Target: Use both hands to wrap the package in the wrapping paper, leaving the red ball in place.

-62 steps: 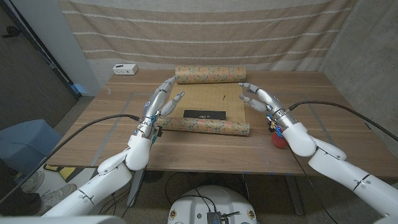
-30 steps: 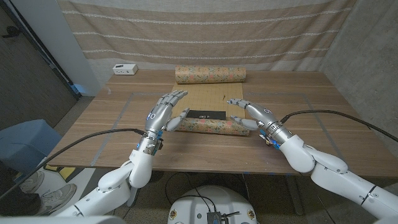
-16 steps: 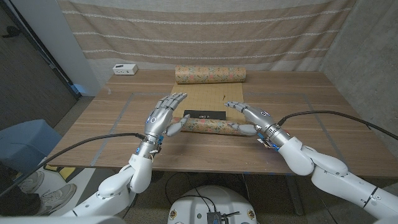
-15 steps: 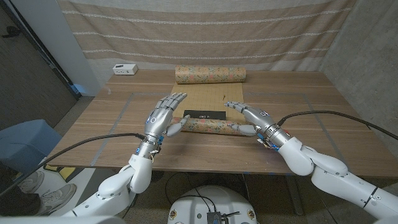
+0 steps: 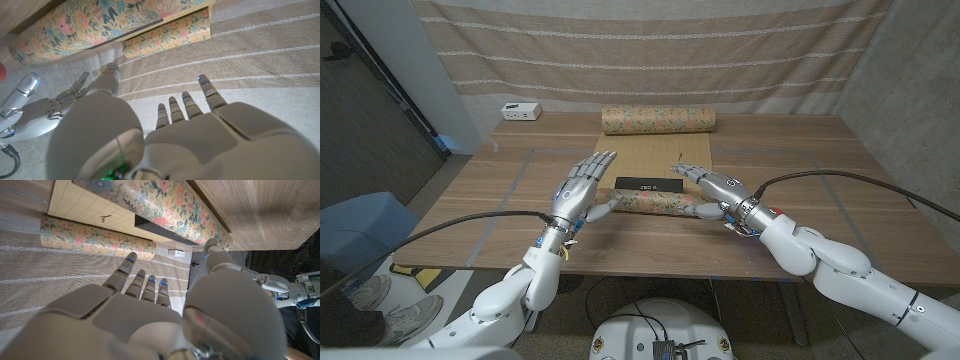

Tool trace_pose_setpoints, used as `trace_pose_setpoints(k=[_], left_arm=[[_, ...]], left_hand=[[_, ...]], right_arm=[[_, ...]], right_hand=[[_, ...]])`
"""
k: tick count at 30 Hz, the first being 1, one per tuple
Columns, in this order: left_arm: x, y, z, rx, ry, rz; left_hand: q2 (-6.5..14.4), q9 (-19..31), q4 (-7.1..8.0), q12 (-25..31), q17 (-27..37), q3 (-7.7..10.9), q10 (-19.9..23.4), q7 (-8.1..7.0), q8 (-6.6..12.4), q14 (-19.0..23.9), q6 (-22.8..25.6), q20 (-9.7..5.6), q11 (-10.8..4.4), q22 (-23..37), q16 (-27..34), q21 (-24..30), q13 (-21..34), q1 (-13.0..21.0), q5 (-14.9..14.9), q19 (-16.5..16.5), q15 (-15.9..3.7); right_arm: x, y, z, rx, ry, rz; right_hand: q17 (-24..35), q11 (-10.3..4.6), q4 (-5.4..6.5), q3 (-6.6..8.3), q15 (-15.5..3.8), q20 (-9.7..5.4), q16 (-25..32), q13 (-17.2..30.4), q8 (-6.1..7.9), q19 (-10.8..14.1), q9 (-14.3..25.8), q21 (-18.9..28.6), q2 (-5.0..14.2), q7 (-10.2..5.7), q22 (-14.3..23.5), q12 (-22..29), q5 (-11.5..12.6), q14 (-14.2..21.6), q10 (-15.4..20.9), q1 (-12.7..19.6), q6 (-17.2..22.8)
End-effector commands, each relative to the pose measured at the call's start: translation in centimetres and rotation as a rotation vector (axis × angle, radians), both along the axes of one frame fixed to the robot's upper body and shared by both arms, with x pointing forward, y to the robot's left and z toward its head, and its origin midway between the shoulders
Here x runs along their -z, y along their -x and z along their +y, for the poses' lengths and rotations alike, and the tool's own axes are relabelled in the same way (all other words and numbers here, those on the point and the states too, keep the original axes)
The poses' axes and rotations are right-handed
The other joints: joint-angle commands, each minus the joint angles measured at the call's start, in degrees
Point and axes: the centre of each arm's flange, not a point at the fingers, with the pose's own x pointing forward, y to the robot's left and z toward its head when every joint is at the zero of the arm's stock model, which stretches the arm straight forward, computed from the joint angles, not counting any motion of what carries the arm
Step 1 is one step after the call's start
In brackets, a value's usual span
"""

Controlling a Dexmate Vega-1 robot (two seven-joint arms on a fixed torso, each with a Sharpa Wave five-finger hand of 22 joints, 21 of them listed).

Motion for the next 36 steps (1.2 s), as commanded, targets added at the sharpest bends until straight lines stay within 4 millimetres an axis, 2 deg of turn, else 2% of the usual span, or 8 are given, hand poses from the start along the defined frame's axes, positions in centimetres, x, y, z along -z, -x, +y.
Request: trace_pose_setpoints(k=[1,6,9,15,21,24,29,36], left_arm=[[-0.9,-1.1,0.9,-0.048,-0.042,0.080],[-1.4,-1.5,1.2,-0.058,-0.061,0.102],[-1.7,-1.8,1.3,-0.066,-0.075,0.118],[-2.1,-2.4,1.4,-0.076,-0.101,0.162],[-2.3,-2.9,1.1,-0.096,-0.132,0.217],[-2.3,-3.1,1.1,-0.100,-0.142,0.227],[-2.5,-3.5,1.1,-0.102,-0.156,0.245],[-2.7,-4.3,1.1,-0.095,-0.179,0.278]], left_hand=[[-0.60,0.04,0.14,-0.29,0.10,-0.65,-1.17,-0.24,-0.12,-0.75,-1.23,0.00,-0.08,0.06,-0.08,-0.41,0.09,-0.04,0.47,-0.85,0.02],[-0.82,0.02,0.34,-0.29,0.11,-1.13,-1.76,0.04,0.00,-1.31,-1.72,0.31,0.10,0.07,-0.04,-0.63,0.06,-0.23,0.54,-1.15,0.53],[-0.98,0.01,0.53,-0.09,0.11,-1.57,-1.76,-0.16,0.22,-1.42,-1.74,0.11,-0.03,0.08,0.12,-0.72,0.03,-0.46,0.61,-1.11,0.30],[-1.16,-0.01,0.69,-0.09,0.10,-2.11,-2.43,0.11,0.14,-2.26,-2.60,0.21,0.38,0.08,0.04,-0.99,0.00,-0.60,0.74,-1.43,0.88],[-2.64,-0.11,1.12,-0.52,0.13,-4.24,-6.19,0.93,-0.41,-5.64,-7.98,0.37,1.89,0.11,-0.17,-2.24,-0.06,-1.36,1.44,-3.44,1.65],[-2.91,-0.13,1.22,-0.58,0.13,-4.76,-7.31,1.21,-0.38,-6.59,-9.35,0.62,2.47,0.12,-0.18,-2.57,-0.03,-1.42,1.75,-3.93,2.08],[-2.90,-0.14,1.27,-0.45,0.13,-5.01,-7.68,1.18,-0.12,-6.75,-9.56,0.46,2.49,0.13,-0.01,-2.67,-0.02,-1.33,1.95,-3.93,2.05],[-2.72,-0.18,1.17,0.63,0.08,-5.46,-6.04,1.34,0.75,-4.52,-8.46,0.45,2.14,0.14,0.93,-2.41,-0.06,-0.57,2.42,-2.66,1.41]], right_arm=[[-1.1,-0.7,2.0,0.012,0.078,0.022],[-1.6,-1.1,2.4,0.022,0.103,0.044],[-1.7,-1.4,2.7,0.027,0.130,0.058],[-1.8,-1.9,3.6,0.032,0.179,0.084],[-1.8,-2.4,4.4,0.045,0.213,0.104],[-1.8,-2.6,4.7,0.042,0.220,0.095],[-2.0,-2.9,5.3,0.037,0.229,0.088],[-2.3,-3.6,5.9,0.040,0.257,0.083]], right_hand=[[0.11,1.09,0.15,-0.62,0.63,-0.13,-0.26,0.22,-0.22,-0.56,0.11,-0.01,-0.24,0.38,0.08,-0.19,0.52,-1.21,-1.07,-0.16,-1.46],[0.12,3.05,0.39,-1.22,1.33,-0.22,-0.13,0.18,-0.09,-0.83,0.12,0.08,-0.23,0.48,0.08,-0.23,0.76,-1.82,-2.69,-0.45,-2.58],[0.11,3.43,0.43,-1.37,1.73,-0.50,-0.10,0.17,0.02,-0.77,0.11,0.15,-0.20,0.56,0.08,-0.15,0.83,-1.96,-2.88,-0.47,-2.66],[0.09,3.33,0.51,-1.66,1.92,-0.48,-0.12,0.14,-0.02,-0.97,0.11,0.15,-0.23,0.69,0.08,-0.10,0.94,-2.37,-3.34,-0.58,-3.29],[0.09,3.97,1.08,-3.19,3.36,0.28,-0.35,0.03,-0.20,-3.04,0.09,-0.17,-0.37,1.33,0.10,-0.30,1.29,-4.99,-6.94,-1.47,-6.92],[0.09,4.16,1.13,-3.43,3.51,0.43,-0.38,0.02,-0.16,-3.40,0.09,-0.19,-0.39,1.43,0.09,-0.29,1.37,-5.50,-7.55,-1.53,-7.44],[0.06,3.65,1.02,-3.58,3.29,0.43,-0.30,0.00,0.07,-3.62,0.08,-0.13,-0.31,1.31,0.09,-0.01,1.54,-5.82,-7.56,-1.27,-7.56],[0.02,3.40,0.89,-3.71,3.27,0.44,-0.12,-0.03,0.44,-3.64,0.06,0.01,-0.14,1.13,0.09,0.39,1.75,-5.90,-7.10,-0.88,-7.17]])
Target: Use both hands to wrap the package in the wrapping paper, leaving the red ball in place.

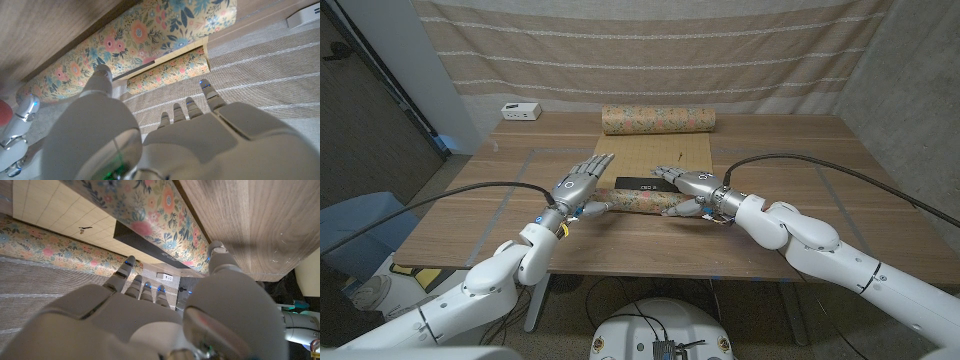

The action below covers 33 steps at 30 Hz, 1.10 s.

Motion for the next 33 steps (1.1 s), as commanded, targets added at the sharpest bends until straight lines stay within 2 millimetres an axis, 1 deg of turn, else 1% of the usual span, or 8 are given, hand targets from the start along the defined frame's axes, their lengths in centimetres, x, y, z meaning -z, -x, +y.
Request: trace_pose_setpoints(k=[1,12,22,26,29,31,32,33], left_arm=[[-0.5,-1.3,0.0,-0.002,-0.046,0.065],[-2.1,-2.7,-0.7,0.028,-0.136,0.093],[-3.3,-3.9,-2.3,0.110,-0.192,0.158],[-3.3,-4.4,-2.8,0.117,-0.215,0.197],[-3.3,-4.6,-3.0,0.117,-0.225,0.207],[-3.3,-4.7,-3.1,0.117,-0.228,0.208],[-3.3,-4.8,-3.1,0.114,-0.229,0.208],[-3.4,-4.8,-3.1,0.112,-0.228,0.208]], left_hand=[[-0.12,0.08,-0.02,0.65,0.09,-0.52,0.84,-0.03,0.88,0.80,0.23,0.02,-0.38,0.13,0.44,0.03,0.02,0.89,0.53,0.88,-0.01],[-0.30,0.10,-0.07,1.14,0.01,-1.57,1.66,-1.71,1.94,0.56,4.00,-0.24,-4.06,0.08,0.15,-0.41,-0.23,1.79,1.06,0.91,-2.09],[-2.10,0.11,0.19,0.76,0.01,-3.45,0.51,-3.47,0.95,0.24,2.35,-0.09,-4.56,0.03,0.06,-0.90,-0.42,1.03,1.63,0.56,-2.44],[-2.39,0.10,0.24,1.18,-0.14,-4.44,1.56,-3.73,0.93,3.33,2.30,-0.78,-5.21,-0.01,0.89,-0.39,-0.71,1.35,2.39,2.71,-3.28],[-2.04,0.11,0.15,2.13,-0.24,-4.92,4.33,-3.83,1.68,5.93,4.57,-1.06,-5.66,-0.06,1.27,-0.13,-0.97,2.27,3.00,4.16,-3.93],[-1.72,0.09,0.09,2.45,-0.29,-5.11,5.57,-4.92,1.95,7.27,5.75,-1.68,-5.91,-0.09,1.37,0.13,-1.13,2.91,3.27,5.31,-4.50],[-1.35,0.07,0.04,2.66,-0.35,-5.23,6.61,-6.47,2.22,7.95,7.06,-1.85,-6.34,-0.14,1.23,0.10,-1.31,3.54,3.45,5.72,-4.98],[-1.19,0.03,0.02,3.05,-0.40,-5.46,8.13,-7.07,2.37,8.57,8.10,-1.95,-6.88,-0.18,1.13,0.10,-1.46,3.97,3.54,6.17,-5.25]], right_arm=[[-0.6,-1.2,1.2,0.000,0.048,-0.003],[-1.4,-2.8,1.4,0.050,0.087,0.004],[-1.4,-3.5,0.7,0.096,0.116,0.056],[-1.3,-3.9,0.8,0.109,0.146,0.084],[-1.2,-4.1,0.8,0.112,0.152,0.096],[-1.2,-4.2,0.8,0.111,0.152,0.097],[-1.2,-4.3,0.8,0.110,0.152,0.098],[-1.2,-4.4,0.8,0.108,0.150,0.100]], right_hand=[[0.14,-0.56,0.04,-0.28,0.15,-0.04,0.28,0.13,0.49,-0.01,0.08,0.01,0.24,-0.16,0.10,0.46,0.45,-0.22,0.22,0.31,0.03],[0.08,-0.67,-0.07,-0.67,-0.24,-0.22,0.86,0.08,1.36,0.62,0.04,0.43,0.53,-0.51,0.08,1.14,0.79,0.64,1.72,0.78,2.14],[0.04,-0.57,-0.12,-1.01,-0.38,-0.31,1.04,0.06,1.35,1.03,0.02,0.62,0.62,-0.46,0.07,1.19,1.00,1.02,1.99,1.01,2.42],[0.01,-0.67,-0.20,-1.12,-0.46,-0.55,1.09,0.05,1.26,1.23,0.02,0.69,0.62,-0.50,0.06,1.14,1.10,1.14,1.90,1.20,2.31],[-0.06,-1.60,-0.55,-1.26,-1.48,-0.91,1.55,0.03,1.59,2.25,0.00,1.04,0.69,-1.00,0.04,1.53,1.42,2.46,3.12,2.01,3.44],[-0.09,-1.78,-0.72,-1.28,-1.98,-1.23,1.89,0.01,1.95,3.02,-0.01,1.29,0.91,-1.16,0.04,1.81,1.61,3.50,4.09,2.57,4.64],[-0.11,-1.90,-0.81,-1.33,-2.21,-1.42,1.95,0.00,2.16,3.36,-0.01,1.37,1.00,-1.27,0.03,2.00,1.71,3.81,4.79,2.88,5.43],[-0.13,-2.06,-0.97,-1.29,-2.64,-1.58,2.26,-0.02,2.27,3.92,-0.03,1.50,1.29,-1.50,0.02,2.17,1.89,4.80,5.60,3.48,6.09]])
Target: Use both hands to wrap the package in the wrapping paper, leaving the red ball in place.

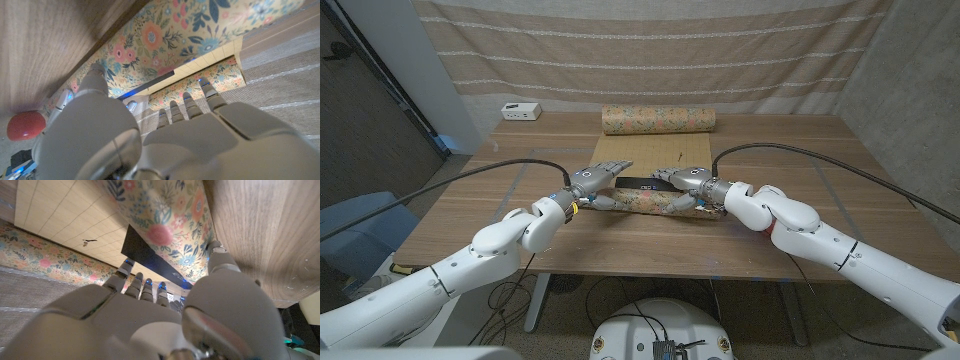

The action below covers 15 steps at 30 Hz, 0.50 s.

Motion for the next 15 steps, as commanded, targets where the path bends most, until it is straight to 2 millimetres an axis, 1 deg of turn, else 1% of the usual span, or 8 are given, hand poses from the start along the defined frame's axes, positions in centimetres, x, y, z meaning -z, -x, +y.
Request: trace_pose_setpoints(k=[1,5,7,9,11,12,14,15], left_arm=[[-0.55,-1.02,-0.91,0.017,-0.043,0.050],[-0.56,-1.20,-0.91,0.006,-0.044,0.061],[-0.52,-1.27,-0.95,0.002,-0.044,0.065],[-0.50,-1.35,-0.98,0.001,-0.042,0.068],[-0.48,-1.43,-1.02,-0.002,-0.044,0.069],[-0.48,-1.47,-1.04,-0.002,-0.045,0.070],[-0.49,-1.56,-1.05,0.001,-0.040,0.070],[-0.49,-1.61,-1.04,0.001,-0.037,0.070]], left_hand=[[1.17,-0.01,-0.14,1.23,-0.02,-0.69,4.61,-2.65,1.11,3.16,4.21,-0.56,-1.27,-0.04,0.12,0.33,-0.42,2.36,0.68,2.06,-1.55],[2.63,-0.08,-0.15,2.15,-0.16,-1.02,9.78,-3.09,2.11,6.12,9.74,-1.55,-2.51,-0.11,0.01,0.37,-0.89,4.19,0.40,3.81,-3.33],[4.24,-0.09,-0.31,2.55,-0.20,-0.84,13.19,-3.56,2.60,7.91,13.55,-2.02,-2.85,-0.13,-0.11,0.26,-1.10,5.87,-0.30,4.69,-3.91],[5.86,-0.05,-0.63,2.83,-0.24,-0.70,17.04,-2.93,3.16,10.61,18.30,-2.08,-3.00,-0.11,-0.04,0.32,-1.20,7.82,-1.58,6.14,-4.76],[6.53,-0.02,-0.76,3.09,-0.26,-0.69,19.23,-2.40,3.56,12.19,20.97,-2.44,-3.04,-0.08,0.04,0.43,-1.21,8.68,-2.23,6.99,-5.08],[6.86,0.00,-0.84,3.30,-0.27,-0.76,20.90,-2.11,3.79,13.23,22.73,-2.64,-3.04,-0.06,0.05,0.49,-1.21,9.19,-2.71,7.51,-5.64],[7.29,0.01,-0.87,3.28,-0.26,-0.68,21.50,-2.04,3.79,13.95,23.47,-2.69,-2.81,-0.03,0.09,0.66,-1.20,9.59,-2.97,8.12,-5.79],[7.54,0.01,-0.89,3.26,-0.25,-0.64,21.83,-1.93,3.87,14.35,24.10,-2.82,-2.90,-0.02,0.11,0.78,-1.20,9.81,-3.11,8.52,-6.03]], right_arm=[[0.02,-0.98,-0.22,0.018,0.023,0.047],[-0.03,-1.11,-0.43,0.006,0.008,0.047],[-0.06,-1.13,-0.58,-0.003,-0.007,0.039],[-0.11,-1.15,-0.76,-0.014,-0.023,0.029],[-0.17,-1.16,-0.93,-0.025,-0.039,0.016],[-0.21,-1.16,-1.00,-0.027,-0.043,0.008],[-0.28,-1.25,-1.11,-0.030,-0.045,0.007],[-0.28,-1.34,-1.18,-0.031,-0.046,0.009]], right_hand=[[-0.09,-0.33,-0.54,0.11,-0.86,-0.76,0.78,-0.04,0.76,1.89,0.12,0.90,0.46,-0.48,0.16,0.76,0.73,2.22,2.36,1.81,2.31],[-0.08,-1.36,-0.59,0.17,-3.35,-1.92,2.01,-0.08,1.53,4.77,0.08,1.52,2.59,-1.12,0.14,1.76,1.05,6.51,7.32,3.88,6.53],[-0.14,-2.08,-0.78,0.07,-4.07,-2.48,2.26,-0.11,2.10,6.13,0.06,1.75,3.33,-1.69,0.13,2.10,1.01,7.95,9.62,4.97,9.35],[-0.11,-2.73,-0.93,-0.05,-5.30,-3.12,3.12,-0.13,2.44,7.90,0.02,2.04,4.51,-1.98,0.13,2.56,0.88,11.04,12.92,6.48,12.33],[-0.08,-3.84,-1.04,-0.35,-5.65,-3.24,3.88,-0.14,2.87,9.22,0.00,2.26,5.14,-2.61,0.15,2.94,0.55,13.61,15.65,7.51,15.09],[-0.03,-3.71,-1.13,-0.45,-6.18,-3.13,4.44,-0.14,3.09,9.89,-0.01,2.35,5.66,-2.74,0.18,2.99,0.31,15.35,16.94,8.31,16.77],[0.13,-3.96,-1.19,-0.94,-6.71,-2.76,5.48,-0.12,3.53,10.91,-0.03,2.46,6.08,-2.82,0.22,3.60,-0.17,18.32,20.54,9.31,19.91],[0.21,-5.06,-1.21,-1.20,-6.87,-2.77,5.75,-0.11,3.58,11.07,-0.04,2.41,6.13,-3.52,0.24,3.64,-0.38,19.05,21.55,9.68,20.92]])
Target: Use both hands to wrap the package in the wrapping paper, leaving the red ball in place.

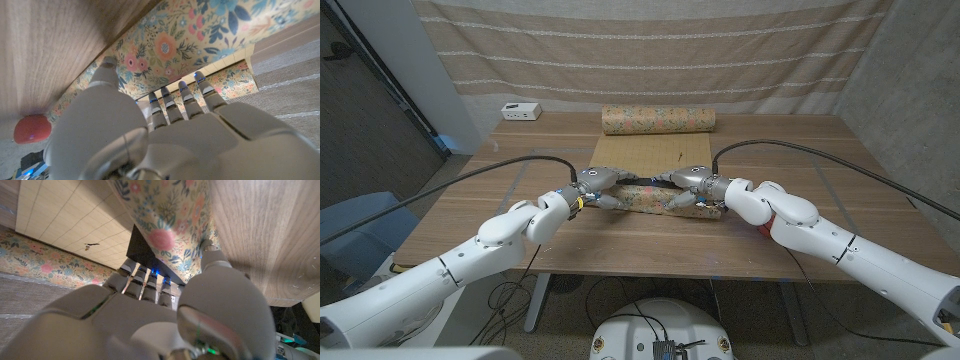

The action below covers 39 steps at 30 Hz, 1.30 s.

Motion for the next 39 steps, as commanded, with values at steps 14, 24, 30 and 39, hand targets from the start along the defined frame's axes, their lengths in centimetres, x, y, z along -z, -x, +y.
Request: trace_pose_setpoints(k=[14,24,30,39], left_arm=[[0.7,-1.2,-0.2,-0.021,-0.038,0.018],[0.9,-1.0,-0.7,-0.040,-0.095,0.023],[0.9,-0.7,-0.8,-0.034,-0.094,-0.025],[0.9,-0.9,-0.6,-0.033,-0.054,-0.055]], left_hand=[[1.88,0.20,-0.64,-1.59,0.08,0.10,0.13,1.44,-1.19,3.85,2.14,-0.23,1.31,0.47,-0.29,1.35,0.50,2.66,-1.89,3.66,-5.70],[-1.52,0.35,0.69,-5.47,0.40,-4.20,-8.47,2.21,-5.02,-4.71,-7.74,2.61,3.08,0.64,-1.81,-1.00,0.97,-0.15,-1.20,-1.34,-2.21],[-0.25,0.44,0.10,-4.70,0.46,-3.82,-8.21,2.17,-3.76,-3.89,-6.98,2.02,2.61,0.74,-0.95,-0.66,1.12,2.02,-0.45,-0.09,-3.00],[6.63,0.80,-1.36,-0.99,0.46,-0.11,3.44,3.82,-0.31,7.84,6.44,-0.81,1.86,1.82,1.14,3.58,1.32,12.08,-2.33,7.43,-6.40]], right_arm=[[1.8,-1.4,-1.9,0.013,0.046,0.055],[2.2,-1.3,-2.1,0.031,0.073,0.080],[2.2,-1.2,-2.1,0.023,0.077,0.056],[2.4,-1.0,-2.5,-0.047,0.005,-0.023]], right_hand=[[0.64,-1.36,-1.28,-2.37,-5.34,1.68,1.57,0.44,-1.57,2.36,0.27,0.07,-1.50,-2.91,0.36,-1.66,-0.86,4.92,3.34,6.20,4.25],[1.10,-0.31,0.97,-6.11,-3.11,2.98,-1.27,0.68,-4.24,-0.54,0.43,-1.45,-3.84,-2.04,0.41,-4.21,0.10,-1.46,-4.13,3.89,-2.88],[1.18,-1.68,0.33,-6.06,-4.34,2.45,-0.94,0.72,-3.28,-0.85,0.46,-1.55,-3.13,-3.90,0.43,-3.36,1.12,-0.24,-3.69,6.08,-2.40],[6.66,-2.63,0.02,-6.00,-9.57,0.73,9.70,1.07,0.64,6.65,0.29,1.34,1.68,-5.36,0.81,1.24,0.76,16.10,13.22,14.30,14.97]])
